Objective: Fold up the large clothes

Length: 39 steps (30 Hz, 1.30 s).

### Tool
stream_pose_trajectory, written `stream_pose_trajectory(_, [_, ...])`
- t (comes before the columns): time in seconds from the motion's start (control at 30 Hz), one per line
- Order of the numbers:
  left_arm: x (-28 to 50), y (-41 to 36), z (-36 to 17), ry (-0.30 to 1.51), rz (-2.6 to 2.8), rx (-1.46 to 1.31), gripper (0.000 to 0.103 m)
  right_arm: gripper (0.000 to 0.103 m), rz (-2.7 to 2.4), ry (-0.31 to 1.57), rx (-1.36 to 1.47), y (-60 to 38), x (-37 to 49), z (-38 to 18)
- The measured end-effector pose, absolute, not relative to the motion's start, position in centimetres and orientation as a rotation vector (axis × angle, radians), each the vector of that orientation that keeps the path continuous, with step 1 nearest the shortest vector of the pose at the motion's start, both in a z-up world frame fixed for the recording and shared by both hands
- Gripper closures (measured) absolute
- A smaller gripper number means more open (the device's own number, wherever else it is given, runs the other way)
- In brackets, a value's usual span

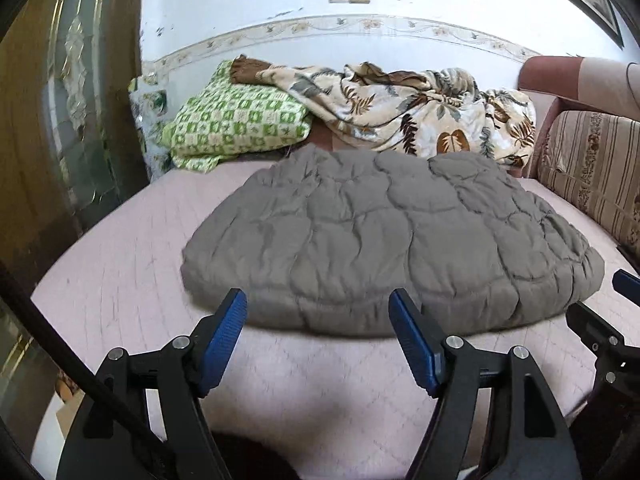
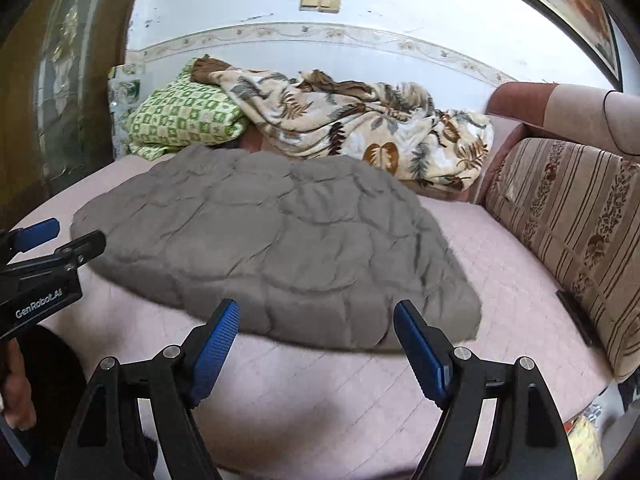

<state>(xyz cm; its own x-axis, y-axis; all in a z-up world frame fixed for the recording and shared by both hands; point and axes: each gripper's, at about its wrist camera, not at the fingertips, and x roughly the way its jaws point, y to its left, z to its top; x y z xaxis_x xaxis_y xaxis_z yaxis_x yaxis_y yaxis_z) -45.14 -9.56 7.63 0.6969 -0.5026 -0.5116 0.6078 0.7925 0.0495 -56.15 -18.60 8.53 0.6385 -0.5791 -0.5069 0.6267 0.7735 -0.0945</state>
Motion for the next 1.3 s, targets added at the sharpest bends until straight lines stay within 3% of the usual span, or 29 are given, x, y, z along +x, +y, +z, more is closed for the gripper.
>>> stream_pose_trajectory(0.47, [-38.4, -12.2, 4.6, 0.618, -0.545, 0.149, 0.03, 0.019, -0.672, 0.499, 0.207, -23.0, -52.9, 7.6])
stream_pose_trajectory(0.53, [-37.8, -13.1, 4.4, 0.592, -0.527, 0.158, 0.025, 0.019, -0.696, 0.517, 0.231, -24.7, -52.2, 7.3])
stream_pose_trajectory(0.63, [-37.4, -14.2, 3.7, 0.58, -0.501, 0.205, 0.022, 0.019, -0.703, 0.577, 0.284, -26.6, -51.1, 5.4])
stream_pose_trajectory(0.77, [-37.5, -14.6, 3.4, 0.564, -0.49, 0.227, 0.021, 0.01, -0.713, 0.608, 0.243, -26.2, -49.9, 4.4])
stream_pose_trajectory(1.3, [-38.0, -14.0, 3.4, 0.579, -0.509, 0.217, 0.021, 0.01, -0.723, 0.614, 0.216, -25.6, -50.0, 4.1])
